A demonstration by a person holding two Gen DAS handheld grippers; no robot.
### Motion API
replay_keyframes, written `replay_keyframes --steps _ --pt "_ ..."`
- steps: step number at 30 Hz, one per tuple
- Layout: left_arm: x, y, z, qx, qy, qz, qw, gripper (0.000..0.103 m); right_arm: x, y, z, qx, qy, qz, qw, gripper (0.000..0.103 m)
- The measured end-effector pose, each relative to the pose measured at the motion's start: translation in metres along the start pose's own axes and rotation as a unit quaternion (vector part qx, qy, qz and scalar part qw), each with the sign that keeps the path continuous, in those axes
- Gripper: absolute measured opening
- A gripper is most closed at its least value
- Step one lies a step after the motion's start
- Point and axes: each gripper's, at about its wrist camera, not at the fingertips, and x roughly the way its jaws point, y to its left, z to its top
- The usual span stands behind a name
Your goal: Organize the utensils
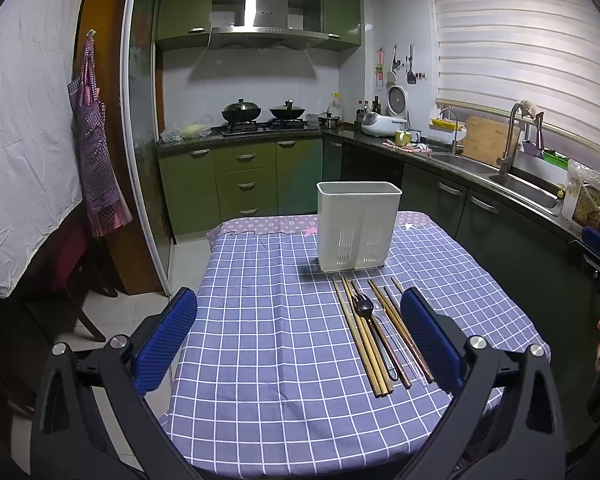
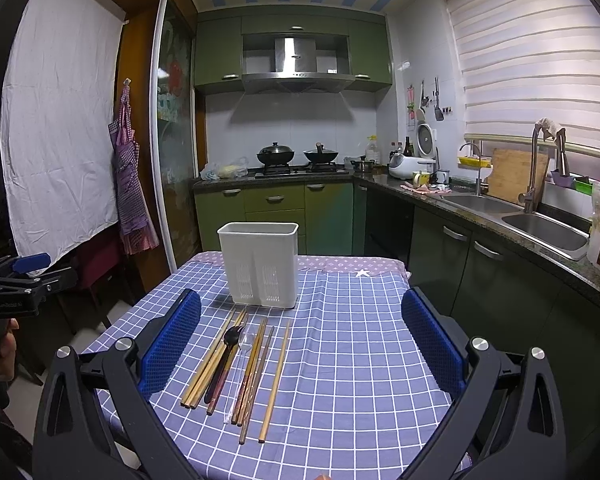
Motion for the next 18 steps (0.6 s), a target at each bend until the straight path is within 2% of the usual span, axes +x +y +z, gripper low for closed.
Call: replay_keyframes --steps 18 --pt "0.0003 0.0004 0.0029 0.001 0.008 0.002 1.0000 0.097 0.0043 -0.0014 -0.0006 0.003 0.004 0.002 1.000 0.099"
